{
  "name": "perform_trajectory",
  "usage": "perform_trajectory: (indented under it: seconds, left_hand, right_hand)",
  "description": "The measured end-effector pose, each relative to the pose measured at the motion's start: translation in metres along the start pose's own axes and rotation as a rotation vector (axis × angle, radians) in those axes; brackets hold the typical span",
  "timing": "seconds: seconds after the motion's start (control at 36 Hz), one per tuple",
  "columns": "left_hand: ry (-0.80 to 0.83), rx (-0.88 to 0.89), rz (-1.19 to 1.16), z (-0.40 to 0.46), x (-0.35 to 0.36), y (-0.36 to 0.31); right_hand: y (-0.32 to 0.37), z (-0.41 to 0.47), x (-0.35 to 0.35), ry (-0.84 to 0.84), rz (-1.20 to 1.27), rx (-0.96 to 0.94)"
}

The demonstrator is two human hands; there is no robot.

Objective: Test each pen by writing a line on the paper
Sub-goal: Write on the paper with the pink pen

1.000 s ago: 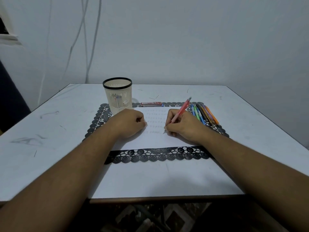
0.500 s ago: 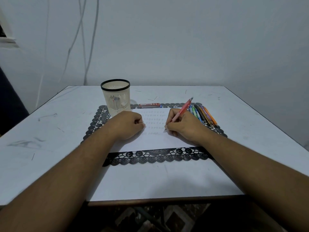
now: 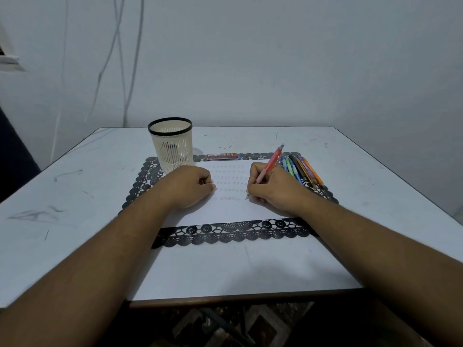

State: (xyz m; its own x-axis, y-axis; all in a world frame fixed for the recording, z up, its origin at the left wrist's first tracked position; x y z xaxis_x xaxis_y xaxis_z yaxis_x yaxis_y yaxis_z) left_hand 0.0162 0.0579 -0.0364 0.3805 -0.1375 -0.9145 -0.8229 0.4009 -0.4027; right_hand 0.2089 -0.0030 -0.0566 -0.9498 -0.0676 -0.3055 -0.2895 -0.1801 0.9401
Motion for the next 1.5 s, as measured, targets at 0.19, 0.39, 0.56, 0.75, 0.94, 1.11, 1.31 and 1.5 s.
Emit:
perform_trajectory:
  seconds: [0.19,0.39,0.56,0.75,0.94,1.11,1.31,1.5]
  left_hand:
    - [-0.002,0.006,0.003,-0.001,-0.001,-0.001]
    - [0.004,0.001,0.001,-0.001,0.000,-0.001]
    - [-0.001,-0.007,-0.011,-0.001,0.000,0.000]
    - [0.004,-0.010,-0.020,-0.001,0.000,0.001]
    - [-0.001,-0.008,-0.013,0.000,0.001,0.001]
    - [0.000,-0.004,-0.019,0.000,0.001,0.000]
    - [0.001,-0.001,0.005,0.000,0.001,0.000]
    - [-0.001,0.001,-0.004,0.001,0.001,0.000]
  right_hand:
    - [0.003,-0.001,0.002,0.007,-0.038,-0.006]
    - [0.002,-0.002,0.000,-0.018,-0.058,-0.005]
    - [0.003,-0.004,-0.001,0.006,0.024,-0.001]
    - [0.000,-0.004,-0.009,-0.030,0.006,-0.004]
    - [0.003,-0.005,-0.008,-0.049,-0.046,0.000]
    - [0.004,-0.006,-0.009,-0.062,-0.078,-0.005]
    - [0.009,-0.008,-0.006,-0.038,-0.143,-0.030]
    - [0.010,-0.008,-0.011,-0.083,-0.177,-0.028]
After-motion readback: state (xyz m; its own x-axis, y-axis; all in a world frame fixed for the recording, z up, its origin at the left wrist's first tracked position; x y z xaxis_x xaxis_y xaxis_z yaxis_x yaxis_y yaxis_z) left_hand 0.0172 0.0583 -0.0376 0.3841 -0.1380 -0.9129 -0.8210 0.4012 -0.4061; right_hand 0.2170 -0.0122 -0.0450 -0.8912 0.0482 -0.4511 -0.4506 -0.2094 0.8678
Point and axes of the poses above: each hand's wrist, its own z-axis towards the middle knuckle, its own x-axis out of the palm, y = z × x, the point moved 7 cm from there along z, towards the middle knuckle, and after that the axes turned 7 degrees about -x, right-handed, at the moved point
